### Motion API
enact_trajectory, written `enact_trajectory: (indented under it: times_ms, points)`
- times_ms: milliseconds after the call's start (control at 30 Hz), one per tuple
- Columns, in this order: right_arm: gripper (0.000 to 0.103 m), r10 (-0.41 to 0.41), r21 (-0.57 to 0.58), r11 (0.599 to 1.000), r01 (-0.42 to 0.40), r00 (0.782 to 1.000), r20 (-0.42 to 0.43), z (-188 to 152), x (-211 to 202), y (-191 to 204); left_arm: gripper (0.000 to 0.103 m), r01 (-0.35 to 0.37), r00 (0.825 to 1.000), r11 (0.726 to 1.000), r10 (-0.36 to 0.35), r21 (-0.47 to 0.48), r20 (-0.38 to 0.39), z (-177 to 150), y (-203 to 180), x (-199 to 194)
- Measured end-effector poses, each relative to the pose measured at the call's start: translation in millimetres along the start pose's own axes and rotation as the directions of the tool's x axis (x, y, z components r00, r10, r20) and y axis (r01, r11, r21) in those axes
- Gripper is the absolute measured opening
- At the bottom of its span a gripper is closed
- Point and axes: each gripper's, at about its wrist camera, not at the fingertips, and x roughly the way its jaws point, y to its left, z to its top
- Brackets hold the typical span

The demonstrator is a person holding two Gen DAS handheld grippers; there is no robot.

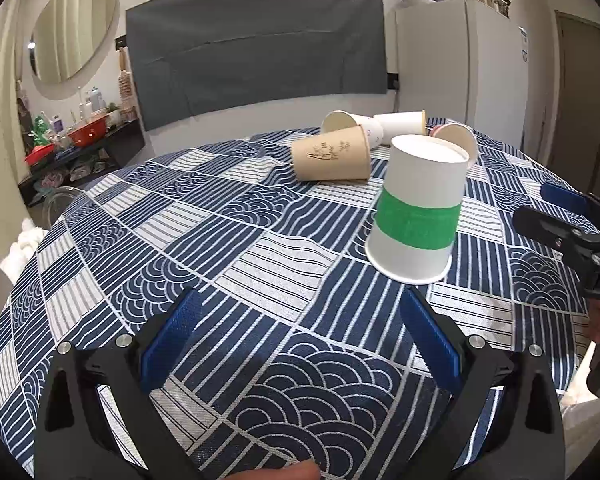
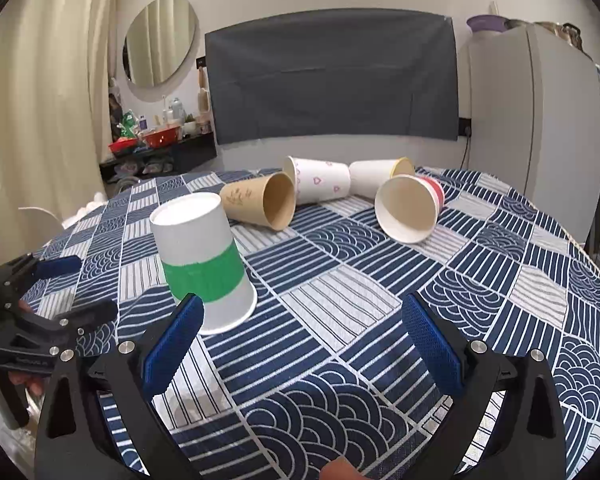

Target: Flip cup upside down

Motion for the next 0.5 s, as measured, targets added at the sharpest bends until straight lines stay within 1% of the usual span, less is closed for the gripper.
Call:
enact_trajectory:
  times_ms: [33, 100, 133, 200, 233, 333, 367, 433, 500]
  points:
    - [0.095, -0.005, -0.004, 1.0, 0.005, 1.0, -0.001, -1, 1, 2, 0.097, -0.018, 1.0, 1.0, 0.018, 0.001, 0.0, 0, -1, 0]
    - [0.095, -0.024, -0.017, 1.0, 0.024, 0.999, -0.021, -5, 6, 6, 0.097, -0.033, 0.999, 0.999, 0.033, 0.012, 0.003, -1, -4, 0]
    - [0.095, -0.021, -0.023, 1.0, 0.021, 0.999, -0.03, -5, 7, 7, 0.097, -0.041, 0.999, 0.999, 0.041, 0.019, 0.006, -1, -6, 0]
    - [0.095, -0.03, -0.045, 0.999, 0.029, 0.999, -0.022, -6, 7, 10, 0.097, -0.058, 0.998, 0.998, 0.057, 0.04, 0.012, -2, -9, 0]
    - [0.095, -0.042, -0.052, 0.998, 0.041, 0.999, -0.018, -7, 6, 12, 0.097, -0.052, 0.999, 0.998, 0.051, 0.042, 0.012, -2, -9, -1]
    - [0.095, -0.042, -0.064, 0.997, 0.041, 0.999, -0.012, -8, 5, 14, 0.097, -0.064, 0.998, 0.997, 0.064, 0.037, 0.008, -3, -8, 1]
    - [0.095, -0.046, -0.063, 0.997, 0.045, 0.999, -0.012, -8, 5, 14, 0.097, -0.057, 0.998, 0.998, 0.057, 0.034, 0.006, -3, -7, 1]
    - [0.095, -0.044, -0.067, 0.997, 0.043, 0.999, -0.011, -9, 4, 14, 0.097, -0.038, 0.999, 0.999, 0.038, 0.015, -0.005, -3, -4, 2]
    - [0.095, -0.046, -0.068, 0.997, 0.045, 0.999, -0.014, -9, 5, 15, 0.097, -0.042, 0.999, 0.999, 0.042, -0.008, -0.018, -3, -1, 3]
